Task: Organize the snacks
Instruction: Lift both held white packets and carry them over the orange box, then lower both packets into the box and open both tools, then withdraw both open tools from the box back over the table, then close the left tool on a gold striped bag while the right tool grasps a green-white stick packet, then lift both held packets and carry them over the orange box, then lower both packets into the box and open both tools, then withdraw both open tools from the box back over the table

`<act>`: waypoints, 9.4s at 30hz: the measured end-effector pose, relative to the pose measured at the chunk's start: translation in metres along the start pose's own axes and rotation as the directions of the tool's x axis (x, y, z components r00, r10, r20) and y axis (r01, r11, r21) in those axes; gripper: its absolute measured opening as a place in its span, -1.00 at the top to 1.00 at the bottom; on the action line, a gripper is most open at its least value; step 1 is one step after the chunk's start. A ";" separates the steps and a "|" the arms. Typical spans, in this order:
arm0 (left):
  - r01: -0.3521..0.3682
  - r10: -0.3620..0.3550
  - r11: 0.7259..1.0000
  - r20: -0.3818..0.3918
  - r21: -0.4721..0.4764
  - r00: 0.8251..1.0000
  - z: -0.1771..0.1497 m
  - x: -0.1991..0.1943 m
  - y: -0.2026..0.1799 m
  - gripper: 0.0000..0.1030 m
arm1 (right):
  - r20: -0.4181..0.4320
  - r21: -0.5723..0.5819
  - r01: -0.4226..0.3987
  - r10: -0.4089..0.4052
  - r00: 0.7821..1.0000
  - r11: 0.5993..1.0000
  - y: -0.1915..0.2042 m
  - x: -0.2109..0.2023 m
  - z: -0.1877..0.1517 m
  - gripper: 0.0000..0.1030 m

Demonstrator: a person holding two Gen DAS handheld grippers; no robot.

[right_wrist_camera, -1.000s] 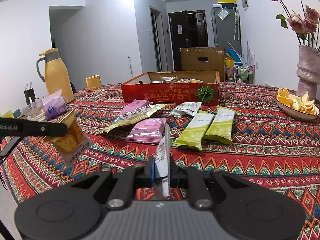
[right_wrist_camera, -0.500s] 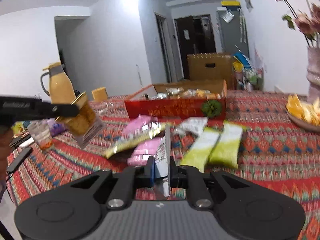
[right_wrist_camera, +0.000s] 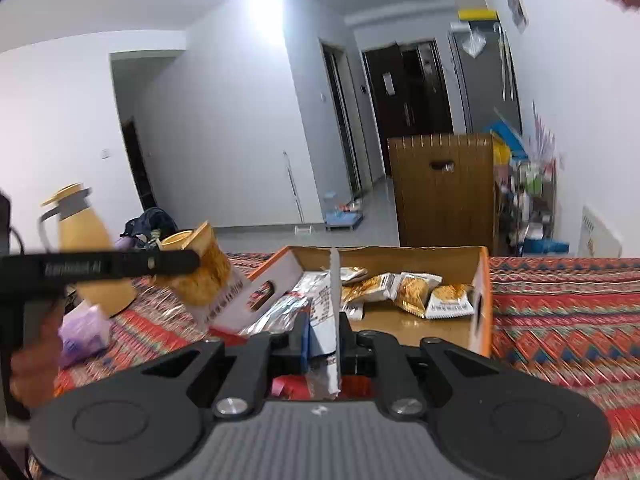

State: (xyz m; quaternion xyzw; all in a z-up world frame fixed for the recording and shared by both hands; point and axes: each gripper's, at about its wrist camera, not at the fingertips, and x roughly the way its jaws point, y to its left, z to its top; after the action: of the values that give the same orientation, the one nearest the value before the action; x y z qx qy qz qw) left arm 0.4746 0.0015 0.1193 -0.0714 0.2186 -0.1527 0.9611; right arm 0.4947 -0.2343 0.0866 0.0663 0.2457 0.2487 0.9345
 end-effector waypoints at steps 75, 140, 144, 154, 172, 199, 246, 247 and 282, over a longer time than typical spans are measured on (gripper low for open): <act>-0.215 0.215 0.977 -0.047 0.009 0.975 -0.231 -0.293 -0.057 -1.00 | -0.070 -0.025 0.284 -0.285 0.956 0.959 0.113 -0.266 -0.247 -1.00; -0.052 0.033 0.997 -0.279 -0.061 0.960 -0.146 -0.016 -0.021 0.23 | -0.186 -0.149 0.287 -0.311 0.932 0.946 0.022 -0.029 -0.148 0.01; -0.030 0.017 0.998 -0.264 -0.046 0.964 -0.150 -0.038 -0.037 0.37 | -0.201 -0.111 0.333 -0.350 0.915 0.936 0.014 -0.035 -0.146 -0.03; -0.025 0.008 0.997 -0.216 -0.076 0.976 -0.149 -0.090 -0.052 0.42 | -0.212 -0.058 0.242 -0.249 0.945 0.969 0.022 -0.051 -0.153 0.30; -0.050 0.037 0.996 -0.167 -0.076 0.985 -0.176 -0.192 -0.078 0.42 | -0.158 0.011 0.239 -0.235 0.959 0.971 0.075 -0.191 -0.217 0.30; 0.040 -0.042 0.999 -0.086 -0.027 0.995 -0.085 -0.116 -0.080 0.42 | 0.024 -0.040 0.135 -0.134 0.991 0.990 0.026 -0.182 -0.115 0.30; 0.018 -0.032 0.993 -0.121 -0.121 0.992 0.010 0.093 -0.024 -0.23 | -0.006 -0.078 0.293 -0.294 0.956 0.953 -0.062 0.037 0.015 -0.48; 0.021 -0.033 0.994 -0.114 -0.104 0.993 0.010 0.079 -0.025 -0.25 | 0.008 -0.081 0.295 -0.295 0.955 0.952 -0.057 0.025 0.015 -0.49; -0.189 0.192 0.980 -0.055 0.058 0.980 -0.203 -0.250 -0.073 -0.95 | -0.018 -0.047 0.318 -0.319 0.948 0.947 0.068 -0.260 -0.216 -0.99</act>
State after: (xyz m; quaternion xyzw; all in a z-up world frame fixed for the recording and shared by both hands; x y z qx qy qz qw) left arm 0.1515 -0.0001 0.0525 -0.0205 0.2493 -0.0677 0.9659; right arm 0.1630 -0.3039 0.0263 0.0022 0.2597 0.1009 0.9604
